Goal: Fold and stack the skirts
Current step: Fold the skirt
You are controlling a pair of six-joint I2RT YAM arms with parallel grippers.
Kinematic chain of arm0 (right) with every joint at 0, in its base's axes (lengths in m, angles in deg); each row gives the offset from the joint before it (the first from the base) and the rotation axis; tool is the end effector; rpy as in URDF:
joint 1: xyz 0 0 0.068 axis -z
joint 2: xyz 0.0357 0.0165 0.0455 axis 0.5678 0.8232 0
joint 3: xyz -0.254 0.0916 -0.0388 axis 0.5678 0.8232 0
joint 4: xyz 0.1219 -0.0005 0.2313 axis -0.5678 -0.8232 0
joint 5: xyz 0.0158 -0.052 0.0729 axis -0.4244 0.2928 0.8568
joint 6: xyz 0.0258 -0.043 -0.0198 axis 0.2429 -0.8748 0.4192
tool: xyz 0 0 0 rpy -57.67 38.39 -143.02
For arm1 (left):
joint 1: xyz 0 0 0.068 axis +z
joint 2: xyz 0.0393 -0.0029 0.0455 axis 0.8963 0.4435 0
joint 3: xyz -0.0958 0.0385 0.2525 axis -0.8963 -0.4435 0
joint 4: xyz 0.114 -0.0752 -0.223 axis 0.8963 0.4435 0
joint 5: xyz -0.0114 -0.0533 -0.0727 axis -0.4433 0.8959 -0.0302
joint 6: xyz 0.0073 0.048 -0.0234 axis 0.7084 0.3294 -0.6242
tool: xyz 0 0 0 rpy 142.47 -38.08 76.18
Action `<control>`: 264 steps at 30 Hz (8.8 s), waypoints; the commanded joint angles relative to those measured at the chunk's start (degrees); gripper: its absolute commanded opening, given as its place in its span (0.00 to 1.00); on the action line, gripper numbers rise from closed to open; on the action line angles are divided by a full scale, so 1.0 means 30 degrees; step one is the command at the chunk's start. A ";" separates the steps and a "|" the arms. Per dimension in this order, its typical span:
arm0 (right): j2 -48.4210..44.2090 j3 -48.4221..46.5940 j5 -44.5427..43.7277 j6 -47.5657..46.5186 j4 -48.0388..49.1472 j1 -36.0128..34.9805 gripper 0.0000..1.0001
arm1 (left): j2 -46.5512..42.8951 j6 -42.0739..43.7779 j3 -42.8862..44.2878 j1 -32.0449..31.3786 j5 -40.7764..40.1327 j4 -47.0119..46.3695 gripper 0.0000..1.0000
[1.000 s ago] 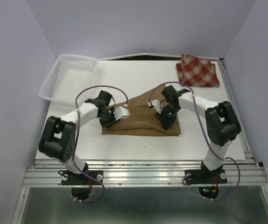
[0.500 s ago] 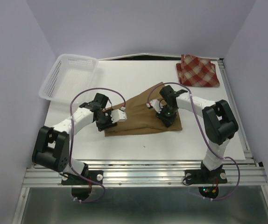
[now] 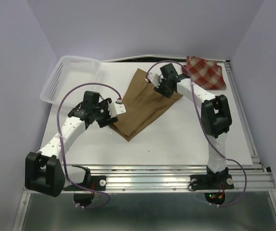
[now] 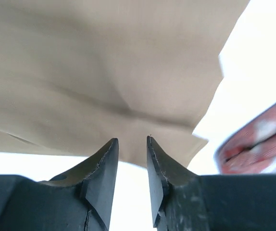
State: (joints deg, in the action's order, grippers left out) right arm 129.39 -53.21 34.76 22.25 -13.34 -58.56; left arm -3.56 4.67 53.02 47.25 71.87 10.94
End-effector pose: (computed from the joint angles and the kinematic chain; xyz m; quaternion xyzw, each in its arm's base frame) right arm 0.4221 0.1870 0.2040 -0.5356 0.7996 -0.0540 0.2662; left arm 0.2436 -0.0846 0.2637 0.6079 0.6690 -0.0084 0.4275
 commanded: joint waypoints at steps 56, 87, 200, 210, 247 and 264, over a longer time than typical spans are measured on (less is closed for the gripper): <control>-0.2963 0.4049 1.1852 0.2796 -0.3007 -0.1152 0.41 | -0.0396 0.5960 -0.6554 -1.0841 -0.3495 -0.9088 0.78; -0.0237 0.5486 1.2410 0.5640 -0.2504 -0.1152 0.38 | 0.8424 -0.2242 -0.3160 -1.5385 -0.6192 -1.0767 0.55; 0.0729 -0.2480 1.0857 0.7982 -0.3295 0.1133 0.57 | 0.2829 0.7923 0.1557 -1.1400 -0.7805 -0.7631 0.00; 0.3335 -0.4358 1.1120 0.8744 -0.3531 0.1133 0.45 | 0.2506 0.9153 0.1674 -1.1049 -0.6346 -0.7631 0.00; 0.4802 -0.3421 1.3347 0.9125 -0.3266 0.0957 0.16 | 0.8980 1.6506 0.3373 -0.8705 -0.3029 -1.2142 0.00; 0.4685 -0.3274 1.3376 0.8862 -0.3530 0.0957 0.16 | 1.0593 1.7649 0.2290 -0.8441 -0.2998 -1.5775 0.31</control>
State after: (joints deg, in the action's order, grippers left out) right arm 143.18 -64.24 75.30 50.05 -22.52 -54.94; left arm 28.35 56.07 60.41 21.78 62.49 -29.23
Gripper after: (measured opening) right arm 0.162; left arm 0.220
